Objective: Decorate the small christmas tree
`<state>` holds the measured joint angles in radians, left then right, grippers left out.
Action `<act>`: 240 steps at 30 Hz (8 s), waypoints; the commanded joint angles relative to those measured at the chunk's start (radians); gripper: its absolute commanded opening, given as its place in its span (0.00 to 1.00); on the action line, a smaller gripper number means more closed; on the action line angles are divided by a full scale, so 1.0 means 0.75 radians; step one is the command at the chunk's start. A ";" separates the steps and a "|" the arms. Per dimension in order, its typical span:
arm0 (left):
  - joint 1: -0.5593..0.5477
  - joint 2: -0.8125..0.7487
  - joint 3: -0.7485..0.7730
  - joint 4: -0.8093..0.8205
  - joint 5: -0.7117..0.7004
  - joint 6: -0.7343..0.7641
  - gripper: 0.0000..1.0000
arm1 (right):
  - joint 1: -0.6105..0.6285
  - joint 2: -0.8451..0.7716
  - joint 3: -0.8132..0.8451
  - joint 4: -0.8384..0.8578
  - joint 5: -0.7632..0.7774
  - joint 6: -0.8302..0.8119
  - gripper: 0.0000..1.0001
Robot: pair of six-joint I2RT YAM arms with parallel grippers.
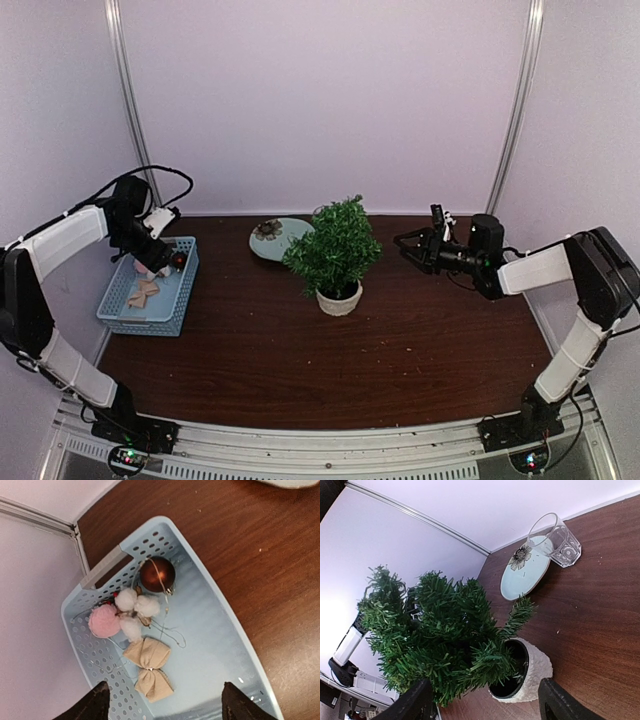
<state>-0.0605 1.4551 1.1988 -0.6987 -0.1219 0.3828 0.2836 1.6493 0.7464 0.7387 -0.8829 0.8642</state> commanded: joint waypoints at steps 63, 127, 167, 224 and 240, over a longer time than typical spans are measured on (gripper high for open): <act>-0.196 -0.354 0.694 0.070 0.127 -0.361 0.00 | 0.037 -0.515 0.453 -0.959 0.071 -0.571 0.89; -0.013 -0.295 0.800 0.135 0.849 -0.860 0.00 | 0.264 -0.440 0.602 -0.937 0.084 -0.649 0.80; -0.377 -0.347 0.489 1.273 1.488 -1.544 0.00 | 0.881 0.014 0.548 -0.143 0.454 -0.430 0.87; -0.615 -0.208 0.483 1.522 1.505 -1.563 0.00 | 0.894 0.390 0.851 0.275 0.604 -0.070 0.47; -0.617 -0.247 0.469 1.406 1.443 -1.460 0.00 | 0.878 0.414 0.852 0.419 0.552 -0.040 0.09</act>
<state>-0.5182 1.2926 1.5593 0.3714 0.9791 -0.7551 0.9482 1.9625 1.3727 0.9970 -0.4511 0.8364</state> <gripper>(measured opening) 0.001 0.175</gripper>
